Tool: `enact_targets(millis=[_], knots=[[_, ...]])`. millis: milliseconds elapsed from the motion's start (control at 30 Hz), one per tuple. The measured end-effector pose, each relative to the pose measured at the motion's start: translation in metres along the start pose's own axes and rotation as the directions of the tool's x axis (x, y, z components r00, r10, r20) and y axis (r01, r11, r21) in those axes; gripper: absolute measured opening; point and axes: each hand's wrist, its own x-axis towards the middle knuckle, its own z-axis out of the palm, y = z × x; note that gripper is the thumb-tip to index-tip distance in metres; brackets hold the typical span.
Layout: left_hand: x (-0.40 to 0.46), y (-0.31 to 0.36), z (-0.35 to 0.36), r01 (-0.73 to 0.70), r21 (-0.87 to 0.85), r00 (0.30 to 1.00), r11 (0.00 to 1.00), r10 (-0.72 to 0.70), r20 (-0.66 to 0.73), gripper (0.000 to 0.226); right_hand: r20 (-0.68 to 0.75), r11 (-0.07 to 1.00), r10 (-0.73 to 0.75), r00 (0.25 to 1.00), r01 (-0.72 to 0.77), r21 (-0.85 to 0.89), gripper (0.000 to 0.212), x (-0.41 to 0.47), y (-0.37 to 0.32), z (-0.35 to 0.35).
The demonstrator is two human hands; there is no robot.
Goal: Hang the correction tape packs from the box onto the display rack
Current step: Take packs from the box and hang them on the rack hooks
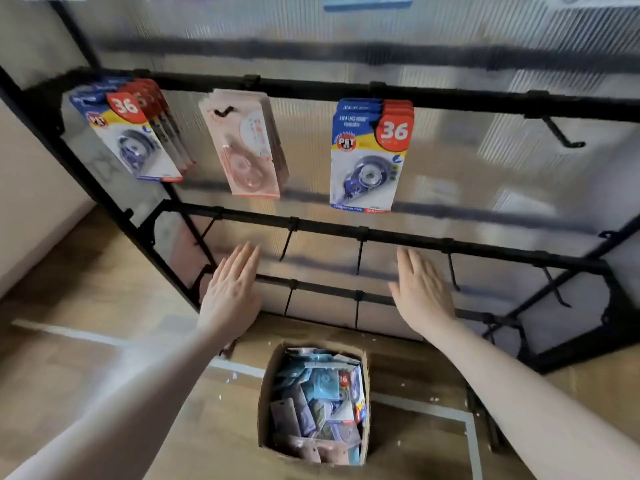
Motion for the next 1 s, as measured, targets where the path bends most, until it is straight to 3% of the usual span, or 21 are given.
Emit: enact_targets(millis=[500, 633, 1000], knots=[[-0.090, -0.024, 0.157, 0.016, -0.041, 0.959, 0.999, -0.004, 0.282, 0.067, 0.354, 0.999, 0.041, 0.934, -0.046, 0.004, 0.061, -0.069, -0.001, 0.158], [-0.112, -0.032, 0.197, 0.031, -0.043, 0.929, 0.999, -0.013, 0.369, 0.077, 0.407, 0.998, 0.046, 0.912, -0.055, 0.012, 0.058, -0.093, 0.001, 0.201], [-0.145, -0.049, 0.269, 0.007, -0.030, 0.812, 1.000, 0.012, 0.583, 0.069, 0.541, 0.993, 0.089, 0.836, -0.120, 0.022, 0.060, -0.137, 0.004, 0.281]])
